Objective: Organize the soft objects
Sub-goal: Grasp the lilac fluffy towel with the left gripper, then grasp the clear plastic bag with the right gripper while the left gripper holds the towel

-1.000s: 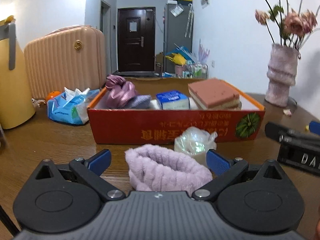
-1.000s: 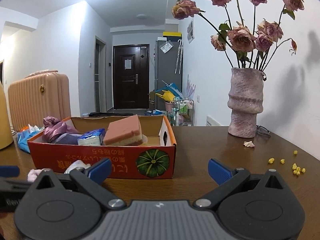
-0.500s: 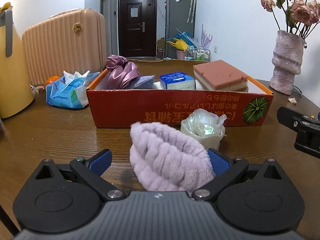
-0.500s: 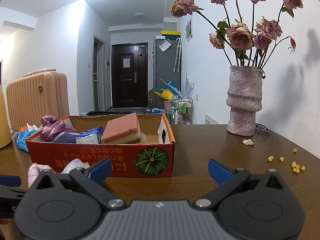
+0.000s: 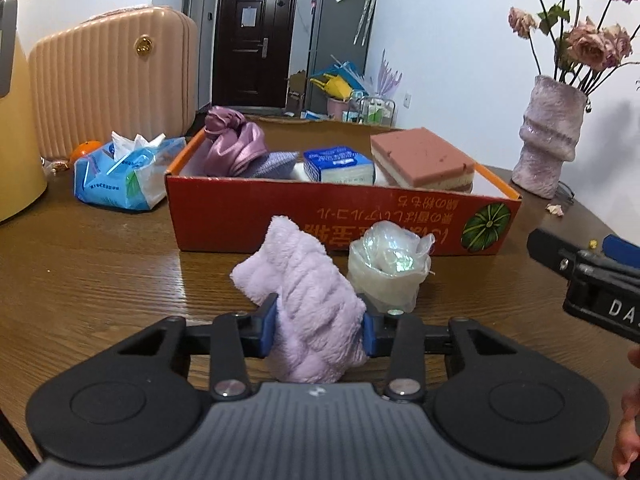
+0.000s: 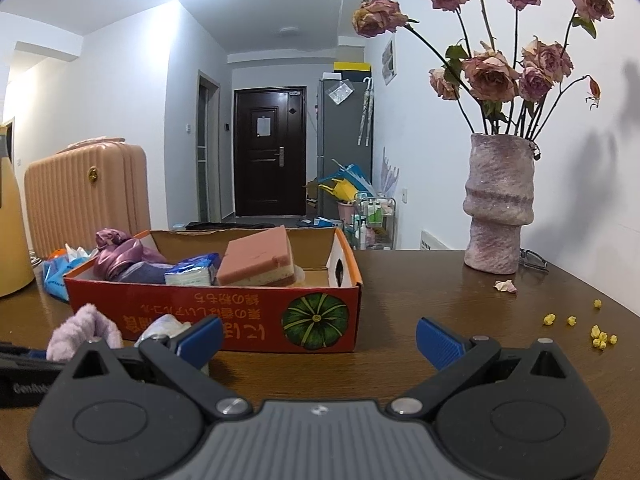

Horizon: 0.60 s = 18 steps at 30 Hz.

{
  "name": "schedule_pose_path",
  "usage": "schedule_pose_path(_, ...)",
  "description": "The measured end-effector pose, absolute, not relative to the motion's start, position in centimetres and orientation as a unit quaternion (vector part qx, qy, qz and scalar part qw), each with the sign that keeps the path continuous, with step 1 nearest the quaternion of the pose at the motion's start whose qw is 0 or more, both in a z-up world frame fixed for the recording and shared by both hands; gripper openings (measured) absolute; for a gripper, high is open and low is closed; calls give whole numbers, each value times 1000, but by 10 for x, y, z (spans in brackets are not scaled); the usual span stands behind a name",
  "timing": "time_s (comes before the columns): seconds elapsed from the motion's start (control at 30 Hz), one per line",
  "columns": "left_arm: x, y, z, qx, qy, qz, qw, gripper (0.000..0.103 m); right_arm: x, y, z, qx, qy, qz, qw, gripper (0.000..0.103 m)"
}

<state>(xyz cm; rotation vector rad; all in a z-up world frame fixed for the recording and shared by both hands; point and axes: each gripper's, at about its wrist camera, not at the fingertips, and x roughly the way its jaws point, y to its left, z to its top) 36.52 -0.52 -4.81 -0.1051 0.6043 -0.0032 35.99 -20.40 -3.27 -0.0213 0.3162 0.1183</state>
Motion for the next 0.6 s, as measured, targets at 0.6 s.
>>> schedule_pose_path(0.6,354,54,-36,-55,256,42,964,40,371,-177,-43,-2,187,130,974,103)
